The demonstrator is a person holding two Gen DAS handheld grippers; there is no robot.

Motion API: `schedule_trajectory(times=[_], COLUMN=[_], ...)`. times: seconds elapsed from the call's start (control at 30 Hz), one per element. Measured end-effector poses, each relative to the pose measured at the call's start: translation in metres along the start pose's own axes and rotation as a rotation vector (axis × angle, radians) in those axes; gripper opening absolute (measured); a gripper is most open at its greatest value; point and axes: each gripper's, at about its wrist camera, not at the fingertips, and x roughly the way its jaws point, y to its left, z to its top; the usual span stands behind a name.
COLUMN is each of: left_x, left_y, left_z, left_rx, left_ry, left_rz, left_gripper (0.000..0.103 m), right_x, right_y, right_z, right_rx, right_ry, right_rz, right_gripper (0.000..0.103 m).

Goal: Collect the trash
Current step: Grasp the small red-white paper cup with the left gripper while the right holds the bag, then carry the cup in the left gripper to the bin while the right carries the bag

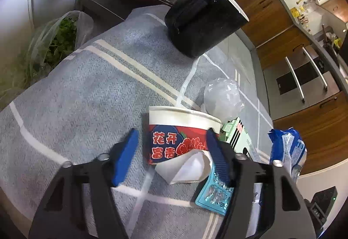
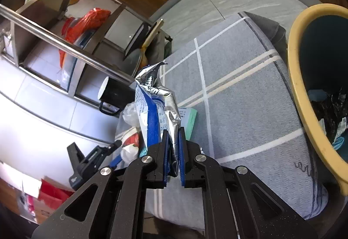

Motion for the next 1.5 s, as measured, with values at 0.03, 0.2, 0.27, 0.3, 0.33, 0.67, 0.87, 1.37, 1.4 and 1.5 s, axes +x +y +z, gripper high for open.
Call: schedule_trajectory(times=[0.03,0.2,0.27,0.3,0.33,0.67,0.87,1.37,1.4,1.5], left_x=[0.001,0.004,0.001,-0.002,-0.005,-0.036,-0.06,-0.095,-0.096,-0.096], left_y=[-0.002,-0.019,-0.024,-0.027,-0.032,-0.072,-0.096,-0.156,-0.163,-0.18], left_z=[0.0,-0.006,-0.007,-0.008,-0.008,-0.018,-0.024,-0.035,-0.038,-0.045], left_rx=[0.011,0.11,0.146,0.158,0.178,0.328,0.4,0.479,0.491,0.52], left_ry=[0.002,-0.001,-0.024,-0.034,-0.044,-0.114,-0.166,-0.243,-0.244,-0.241], left_rz=[0.01,0.06,0.057,0.049,0.043,0.001,0.025,-0.058,-0.07,-0.091], left_gripper=[0.052,0.025,0.017,0.014,0.013,0.006,0.006,0.006,0.006,0.006], right_x=[0.0,-0.001,-0.001,-0.001,-0.001,-0.007,-0.016,-0.068,-0.073,-0.089], right_y=[0.0,-0.002,-0.002,-0.002,-0.002,-0.002,0.001,0.011,0.011,0.01], right_z=[0.0,-0.001,-0.001,-0.001,-0.001,-0.001,0.0,0.004,0.004,0.004], right_rx=[0.0,0.001,0.0,0.001,0.001,0.0,-0.017,-0.087,-0.093,-0.117], right_ry=[0.0,0.0,0.0,0.0,0.0,-0.008,-0.025,-0.126,-0.138,-0.177], right_rz=[-0.001,-0.009,-0.012,-0.014,-0.014,-0.008,0.005,-0.006,-0.018,-0.061], right_gripper=[0.01,0.01,0.01,0.01,0.01,0.01,0.01,0.01,0.01,0.01])
